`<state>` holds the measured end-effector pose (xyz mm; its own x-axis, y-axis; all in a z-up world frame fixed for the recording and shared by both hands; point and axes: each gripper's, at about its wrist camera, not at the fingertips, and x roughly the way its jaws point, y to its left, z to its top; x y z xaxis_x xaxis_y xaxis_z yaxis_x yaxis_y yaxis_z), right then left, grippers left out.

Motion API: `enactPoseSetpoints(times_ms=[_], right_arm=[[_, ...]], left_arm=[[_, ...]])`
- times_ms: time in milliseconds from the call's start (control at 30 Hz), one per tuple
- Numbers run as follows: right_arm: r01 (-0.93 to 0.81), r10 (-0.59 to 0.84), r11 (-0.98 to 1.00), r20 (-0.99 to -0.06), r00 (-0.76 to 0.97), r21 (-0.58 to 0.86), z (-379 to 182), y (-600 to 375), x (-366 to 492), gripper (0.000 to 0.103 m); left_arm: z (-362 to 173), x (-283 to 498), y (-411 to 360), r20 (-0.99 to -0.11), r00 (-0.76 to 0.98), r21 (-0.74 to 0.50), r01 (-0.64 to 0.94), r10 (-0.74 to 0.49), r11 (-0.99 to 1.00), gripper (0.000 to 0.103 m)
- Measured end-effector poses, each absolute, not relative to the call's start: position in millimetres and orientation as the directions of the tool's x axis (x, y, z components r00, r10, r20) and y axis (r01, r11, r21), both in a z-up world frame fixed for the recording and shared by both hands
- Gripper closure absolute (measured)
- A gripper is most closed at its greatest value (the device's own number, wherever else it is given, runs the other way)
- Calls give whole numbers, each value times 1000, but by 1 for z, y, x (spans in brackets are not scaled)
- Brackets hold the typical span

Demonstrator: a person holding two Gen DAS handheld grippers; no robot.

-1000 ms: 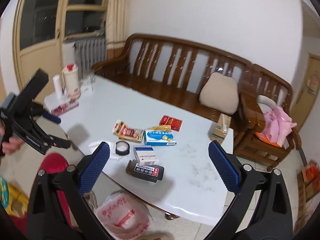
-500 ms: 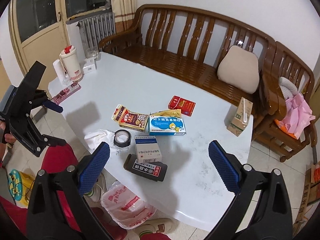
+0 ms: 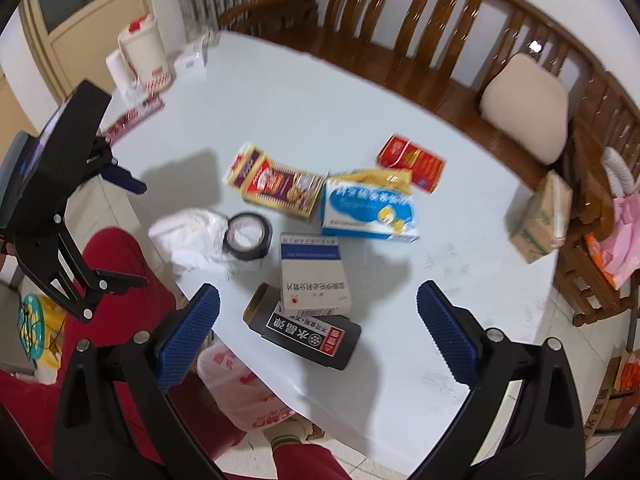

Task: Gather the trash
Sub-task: 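Reach the left tool to the white tissue while the right tool reaches the white medicine box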

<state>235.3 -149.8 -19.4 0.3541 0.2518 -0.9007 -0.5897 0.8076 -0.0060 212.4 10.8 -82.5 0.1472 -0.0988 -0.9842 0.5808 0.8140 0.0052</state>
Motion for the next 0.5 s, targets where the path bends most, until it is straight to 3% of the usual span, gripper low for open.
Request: enactPoseSetpoints(times_ms=[500], right_arm=[[-602,202,796,-967,156,69,-113,-125,284,6]], left_arm=[[-142,250,16,-994,38,-60,558,-97,828,7]])
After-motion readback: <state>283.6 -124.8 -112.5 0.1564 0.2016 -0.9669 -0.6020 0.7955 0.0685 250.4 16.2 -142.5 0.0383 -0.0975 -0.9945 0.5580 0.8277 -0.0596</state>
